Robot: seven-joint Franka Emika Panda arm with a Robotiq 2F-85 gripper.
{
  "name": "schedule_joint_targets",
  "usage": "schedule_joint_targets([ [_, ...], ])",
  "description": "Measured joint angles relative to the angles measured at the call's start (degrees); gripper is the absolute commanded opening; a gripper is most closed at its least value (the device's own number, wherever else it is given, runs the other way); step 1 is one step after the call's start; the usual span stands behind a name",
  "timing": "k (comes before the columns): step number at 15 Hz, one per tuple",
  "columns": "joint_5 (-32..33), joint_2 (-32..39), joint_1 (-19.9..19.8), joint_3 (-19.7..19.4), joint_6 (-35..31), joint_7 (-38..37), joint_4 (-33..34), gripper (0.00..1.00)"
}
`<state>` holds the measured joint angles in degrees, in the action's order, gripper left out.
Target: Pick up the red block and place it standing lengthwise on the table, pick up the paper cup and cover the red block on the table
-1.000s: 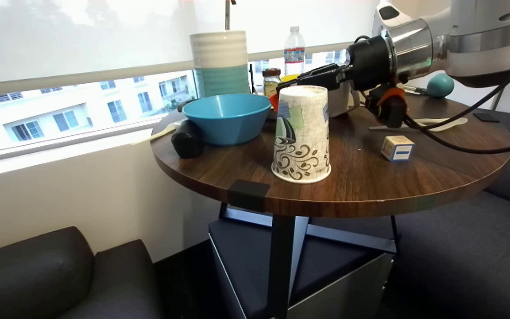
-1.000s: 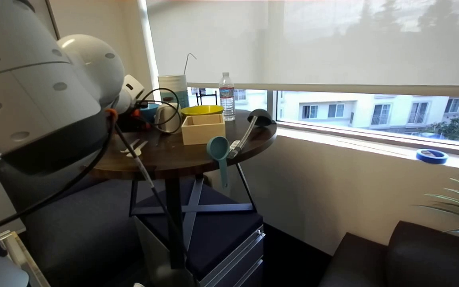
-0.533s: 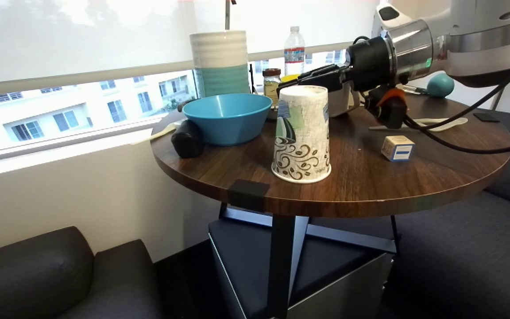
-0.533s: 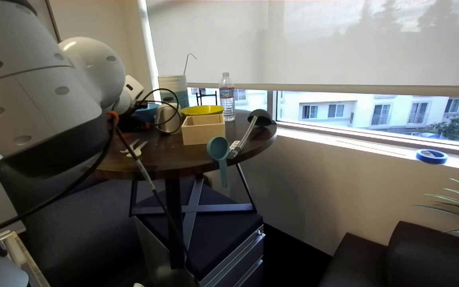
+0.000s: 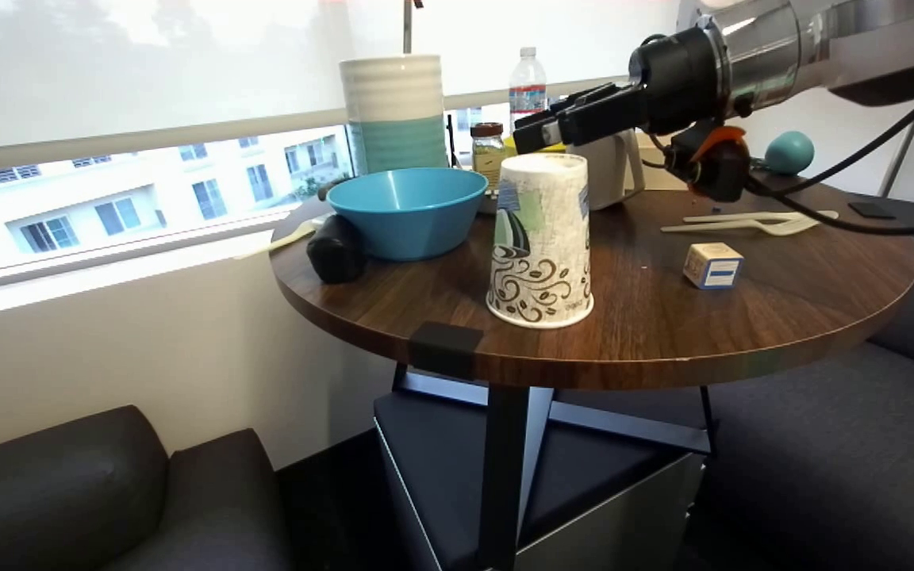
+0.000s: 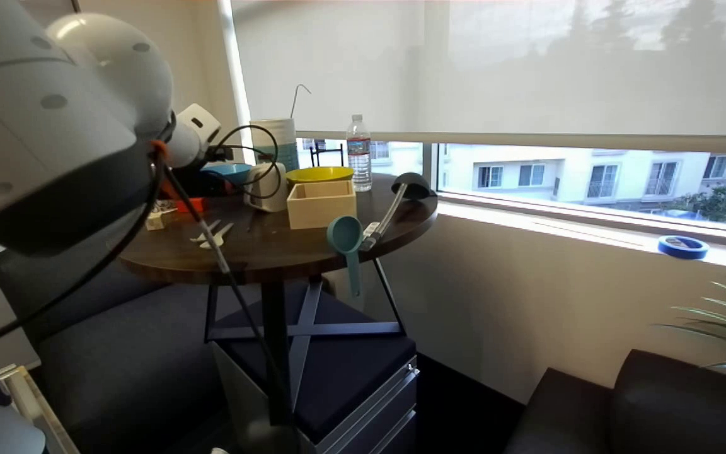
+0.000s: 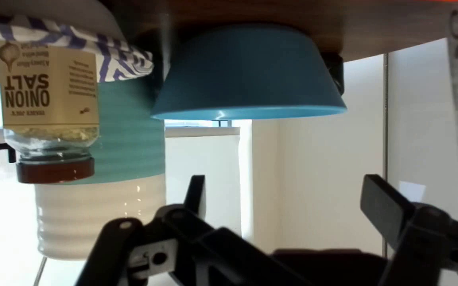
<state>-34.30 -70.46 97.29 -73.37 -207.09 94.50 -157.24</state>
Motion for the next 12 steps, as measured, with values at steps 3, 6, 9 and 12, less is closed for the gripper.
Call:
schedule_joint_targets([
  [3,-13.16,7.14,-4.84,7.74,7.15,2.98,-0.09,1.0],
  [6,-17.81,13.66,-7.83,10.95,10.39,3.21,-0.19,1.0],
  [9,-17.88,14.76,-7.93,10.89,11.1,3.09,-0.19,1.0],
  [12,-17.79,15.71,-9.97,11.14,17.32,4.08,-0.16,1.0],
])
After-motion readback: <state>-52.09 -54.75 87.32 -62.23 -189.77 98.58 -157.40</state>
